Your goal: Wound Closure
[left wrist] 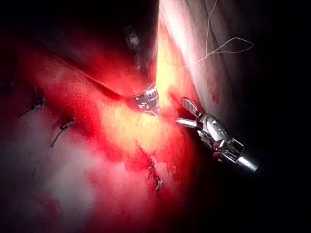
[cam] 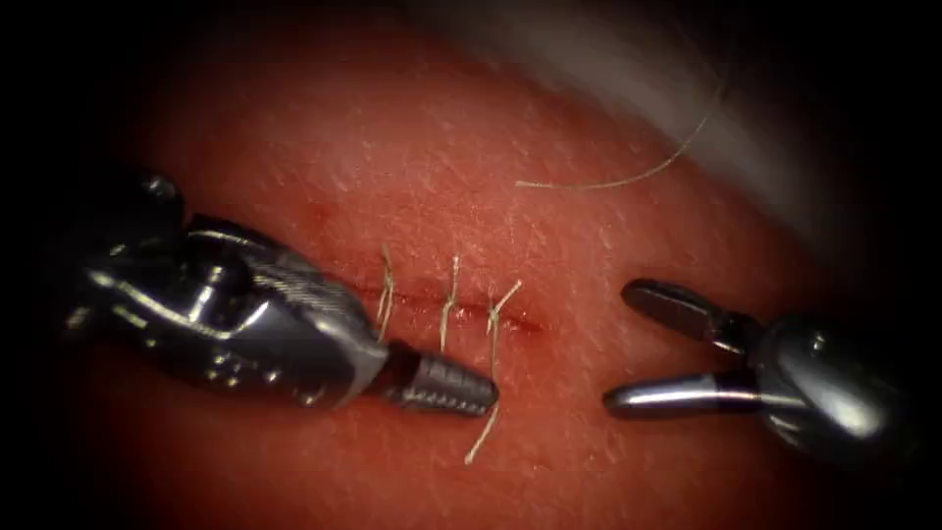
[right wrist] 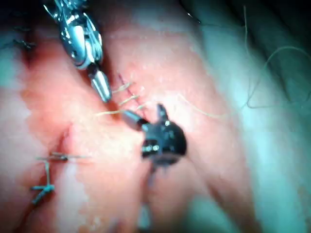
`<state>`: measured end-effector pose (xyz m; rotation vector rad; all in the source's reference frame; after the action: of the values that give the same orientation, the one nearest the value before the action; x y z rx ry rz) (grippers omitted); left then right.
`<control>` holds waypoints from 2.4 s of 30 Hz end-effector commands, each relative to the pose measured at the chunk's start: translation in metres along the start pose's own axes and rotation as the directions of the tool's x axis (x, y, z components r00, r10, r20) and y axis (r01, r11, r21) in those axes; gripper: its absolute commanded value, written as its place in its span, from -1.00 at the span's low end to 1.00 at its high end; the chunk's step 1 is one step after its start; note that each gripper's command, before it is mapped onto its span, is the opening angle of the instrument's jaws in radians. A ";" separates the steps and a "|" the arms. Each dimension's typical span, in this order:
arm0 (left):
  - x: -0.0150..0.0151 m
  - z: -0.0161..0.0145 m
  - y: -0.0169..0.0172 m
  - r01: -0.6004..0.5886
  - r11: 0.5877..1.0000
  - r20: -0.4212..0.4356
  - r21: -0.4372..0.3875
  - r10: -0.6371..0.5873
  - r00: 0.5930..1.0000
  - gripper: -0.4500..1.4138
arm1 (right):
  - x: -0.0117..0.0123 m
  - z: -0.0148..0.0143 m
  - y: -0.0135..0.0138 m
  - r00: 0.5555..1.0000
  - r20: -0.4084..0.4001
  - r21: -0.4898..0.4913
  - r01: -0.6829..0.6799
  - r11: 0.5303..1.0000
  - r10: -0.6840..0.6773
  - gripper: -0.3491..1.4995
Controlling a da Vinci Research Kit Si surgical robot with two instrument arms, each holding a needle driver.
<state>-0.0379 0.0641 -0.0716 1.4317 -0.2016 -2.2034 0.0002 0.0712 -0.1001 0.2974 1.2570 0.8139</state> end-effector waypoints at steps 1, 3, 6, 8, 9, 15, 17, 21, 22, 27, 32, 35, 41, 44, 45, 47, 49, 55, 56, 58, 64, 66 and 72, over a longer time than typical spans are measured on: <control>-0.0002 0.0008 0.0004 0.003 1.000 0.001 0.000 -0.003 1.000 0.04 | -0.0002 0.0008 0.0001 1.000 -0.001 0.003 0.001 1.000 -0.001 0.87; -0.0003 0.0009 0.0006 0.001 1.000 0.002 0.000 -0.001 1.000 0.11 | -0.0002 0.0008 0.0001 1.000 -0.001 0.003 0.001 1.000 -0.001 0.89; -0.0004 0.0014 0.0012 -0.010 1.000 0.008 0.001 0.010 1.000 0.17 | -0.0002 0.0008 0.0001 1.000 -0.001 0.003 0.001 1.000 -0.001 0.89; -0.0005 0.0017 0.0016 -0.031 0.999 0.009 0.004 0.031 0.999 0.17 | -0.0002 0.0008 0.0001 1.000 -0.001 0.003 0.001 1.000 -0.001 0.89; -0.0005 0.0018 0.0018 -0.038 0.999 0.012 -0.002 0.038 0.999 0.17 | -0.0002 0.0008 0.0001 1.000 -0.001 0.003 0.001 1.000 -0.001 0.89; -0.0008 0.0023 0.0024 -0.079 0.996 0.034 -0.039 0.080 0.996 0.14 | -0.0002 0.0008 0.0001 1.000 -0.001 0.002 0.001 1.000 -0.001 0.89; -0.0010 0.0025 0.0027 -0.088 0.995 0.036 -0.049 0.089 0.995 0.13 | -0.0003 0.0009 0.0001 1.000 -0.001 0.002 0.001 1.000 -0.001 0.89; -0.0011 0.0031 0.0034 -0.099 0.993 0.035 -0.059 0.102 0.994 0.12 | -0.0003 0.0009 0.0000 1.000 0.002 0.001 0.001 1.000 -0.001 0.91; -0.0011 0.0032 0.0035 -0.100 0.993 0.030 -0.061 0.102 0.994 0.12 | -0.0003 0.0009 0.0000 1.000 0.002 0.001 0.001 1.000 -0.001 0.91; -0.0005 0.0028 0.0032 -0.115 0.991 0.005 -0.069 0.115 0.993 0.04 | -0.0003 0.0010 0.0000 1.000 0.002 0.001 0.001 1.000 -0.001 0.91; -0.0005 0.0026 0.0033 -0.122 0.990 0.001 -0.071 0.122 0.993 -0.20 | -0.0003 0.0010 0.0000 1.000 -0.001 0.001 0.007 1.000 -0.007 0.92; -0.0005 0.0026 0.0033 -0.128 0.989 -0.003 -0.072 0.128 0.992 -0.43 | -0.0003 0.0010 0.0000 1.000 -0.001 0.001 0.001 1.000 -0.001 0.92; -0.0003 0.0033 0.0041 -0.158 0.985 0.001 -0.075 0.158 0.987 -0.89 | -0.0003 0.0012 -0.0003 1.000 -0.001 0.001 0.001 1.000 -0.001 0.92; -0.0004 0.0030 0.0041 -0.159 0.985 0.001 -0.065 0.159 0.987 -0.89 | -0.0003 0.0013 -0.0003 1.000 -0.002 0.000 0.001 1.000 -0.001 0.92; -0.0004 0.0028 0.0039 -0.158 0.986 0.011 -0.061 0.159 0.987 -0.89 | -0.0003 0.0013 -0.0004 1.000 -0.002 0.000 0.001 1.000 -0.001 0.92; -0.0004 0.0022 0.0031 -0.152 0.987 0.025 -0.050 0.154 0.988 -0.89 | -0.0003 0.0015 -0.0006 1.000 -0.002 -0.001 0.001 1.000 -0.001 0.89; -0.0003 0.0017 0.0023 -0.146 0.989 0.021 -0.033 0.147 0.989 -0.89 | -0.0003 0.0017 -0.0007 1.000 -0.003 0.011 0.026 1.000 -0.026 0.83; -0.0005 0.0006 0.0006 -0.051 0.999 0.001 0.007 0.051 0.999 -0.89 | -0.0001 0.0029 -0.0004 0.983 -0.003 0.062 0.184 0.981 -0.184 0.82; -0.0008 0.0008 0.0009 -0.042 0.999 -0.007 0.002 0.042 0.999 -0.89 | 0.0000 0.0035 -0.0006 0.974 -0.004 0.058 0.225 0.973 -0.225 0.82; -0.0011 0.0008 0.0010 -0.027 1.000 -0.009 0.000 0.027 1.000 -0.89 | 0.0002 0.0040 -0.0010 0.964 -0.006 0.049 0.265 0.963 -0.265 0.82; -0.0029 0.0000 0.0003 0.022 0.999 -0.040 0.031 -0.021 0.999 -0.89 | 0.0009 0.0071 -0.0024 0.934 -0.001 0.003 0.358 0.934 -0.358 0.87; -0.0032 -0.0003 0.0002 0.021 0.999 -0.040 0.034 -0.020 0.999 -0.89 | 0.0011 0.0080 -0.0027 0.926 0.000 -0.013 0.378 0.926 -0.378 0.89; -0.0030 -0.0007 -0.0003 0.028 0.998 -0.042 0.053 -0.025 0.999 -0.89 | 0.0009 0.0100 -0.0036 0.916 0.000 -0.028 0.401 0.916 -0.401 0.94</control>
<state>-0.0359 0.0663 -0.0703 1.5203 -0.2330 -2.2016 0.0102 0.0714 -0.1002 0.0082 1.2533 0.4787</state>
